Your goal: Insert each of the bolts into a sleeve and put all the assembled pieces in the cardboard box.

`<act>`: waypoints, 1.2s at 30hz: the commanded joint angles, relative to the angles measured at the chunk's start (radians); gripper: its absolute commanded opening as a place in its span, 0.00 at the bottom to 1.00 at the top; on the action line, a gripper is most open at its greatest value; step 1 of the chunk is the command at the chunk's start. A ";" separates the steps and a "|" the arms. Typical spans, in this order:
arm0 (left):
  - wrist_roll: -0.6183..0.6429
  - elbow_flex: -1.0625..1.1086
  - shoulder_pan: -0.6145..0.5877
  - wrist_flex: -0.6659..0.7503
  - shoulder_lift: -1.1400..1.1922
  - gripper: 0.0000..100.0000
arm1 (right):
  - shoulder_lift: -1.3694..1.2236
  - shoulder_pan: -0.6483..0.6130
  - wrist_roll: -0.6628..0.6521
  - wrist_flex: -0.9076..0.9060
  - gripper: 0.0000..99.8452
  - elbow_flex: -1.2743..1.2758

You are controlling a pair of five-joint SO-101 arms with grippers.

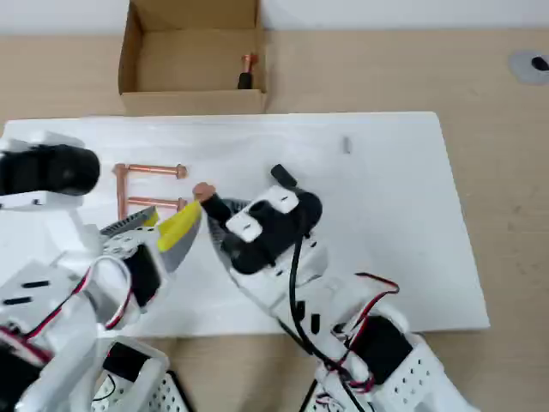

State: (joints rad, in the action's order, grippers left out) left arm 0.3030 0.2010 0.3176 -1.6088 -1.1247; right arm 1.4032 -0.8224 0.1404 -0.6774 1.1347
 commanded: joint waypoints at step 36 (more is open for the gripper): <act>-0.255 0.370 -0.528 0.328 0.056 0.19 | -2.522 0.389 -0.035 0.213 0.01 -2.347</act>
State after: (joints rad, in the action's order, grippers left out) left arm 0.0545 0.5662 -0.1964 -1.3004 -1.0648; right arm -0.9659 -0.4588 0.1143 -0.4994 -0.9413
